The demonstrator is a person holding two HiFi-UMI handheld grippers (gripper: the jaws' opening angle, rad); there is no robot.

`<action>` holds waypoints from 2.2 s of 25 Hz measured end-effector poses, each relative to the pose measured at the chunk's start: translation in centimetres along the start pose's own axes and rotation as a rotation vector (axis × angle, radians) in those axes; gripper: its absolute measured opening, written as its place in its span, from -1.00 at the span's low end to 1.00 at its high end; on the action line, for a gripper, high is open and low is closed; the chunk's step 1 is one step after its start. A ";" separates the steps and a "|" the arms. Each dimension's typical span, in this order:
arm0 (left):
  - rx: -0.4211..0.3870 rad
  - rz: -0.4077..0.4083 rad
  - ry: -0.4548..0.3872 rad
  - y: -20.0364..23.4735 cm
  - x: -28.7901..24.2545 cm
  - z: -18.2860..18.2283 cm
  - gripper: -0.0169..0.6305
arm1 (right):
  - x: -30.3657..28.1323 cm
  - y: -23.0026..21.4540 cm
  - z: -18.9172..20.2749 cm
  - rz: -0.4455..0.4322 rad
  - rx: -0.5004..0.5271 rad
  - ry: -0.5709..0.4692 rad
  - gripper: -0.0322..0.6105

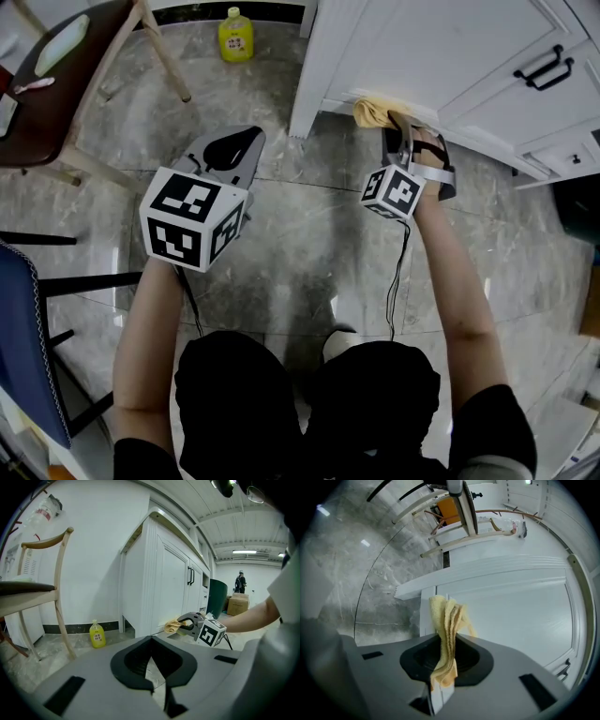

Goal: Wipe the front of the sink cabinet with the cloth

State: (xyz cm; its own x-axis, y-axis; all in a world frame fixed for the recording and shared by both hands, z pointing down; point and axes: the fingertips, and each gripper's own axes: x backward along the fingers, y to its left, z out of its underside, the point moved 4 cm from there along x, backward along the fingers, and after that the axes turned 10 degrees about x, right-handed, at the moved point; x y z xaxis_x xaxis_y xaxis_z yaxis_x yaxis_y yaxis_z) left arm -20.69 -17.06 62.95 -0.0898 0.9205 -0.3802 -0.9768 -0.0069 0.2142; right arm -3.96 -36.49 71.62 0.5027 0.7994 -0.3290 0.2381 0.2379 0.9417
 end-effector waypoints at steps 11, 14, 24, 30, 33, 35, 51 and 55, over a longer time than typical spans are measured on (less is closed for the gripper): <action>-0.078 0.017 -0.075 -1.1 1.0 -8.3 -0.90 | 6.3 -11.1 4.4 0.203 -0.079 0.042 -0.70; -0.107 0.035 -0.123 -2.4 1.8 -12.4 -0.90 | 8.8 -17.3 6.3 0.298 -0.101 0.060 -0.70; -0.191 0.086 -0.236 -6.7 3.6 -21.7 -0.90 | 13.5 -32.1 9.6 0.542 -0.054 0.081 -0.70; -0.210 0.118 -0.251 -8.7 3.6 -24.0 -0.90 | 12.7 -35.4 11.5 0.591 -0.007 0.120 -0.70; -0.201 0.118 -0.243 -9.0 3.2 -23.7 -0.90 | 11.9 -34.6 11.7 0.580 -0.004 0.113 -0.70; -0.191 0.113 -0.222 -8.9 2.8 -22.8 -0.90 | 11.3 -33.3 11.5 0.563 -0.004 0.108 -0.70; -0.131 0.098 -0.107 -7.0 0.2 -15.0 -0.90 | 6.9 -24.3 9.8 0.456 -0.015 0.085 -0.70; -0.157 0.090 -0.095 -6.7 -0.1 -13.1 -0.90 | 6.0 -21.7 9.4 0.413 -0.019 0.075 -0.70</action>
State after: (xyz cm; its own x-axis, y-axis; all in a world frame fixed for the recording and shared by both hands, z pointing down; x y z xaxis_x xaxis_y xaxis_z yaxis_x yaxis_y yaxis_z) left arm -16.71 -22.24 49.76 -0.1666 0.9460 -0.2780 -0.9846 -0.1446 0.0979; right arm 1.70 -42.05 48.59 0.4902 0.8678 0.0815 0.0135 -0.1011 0.9948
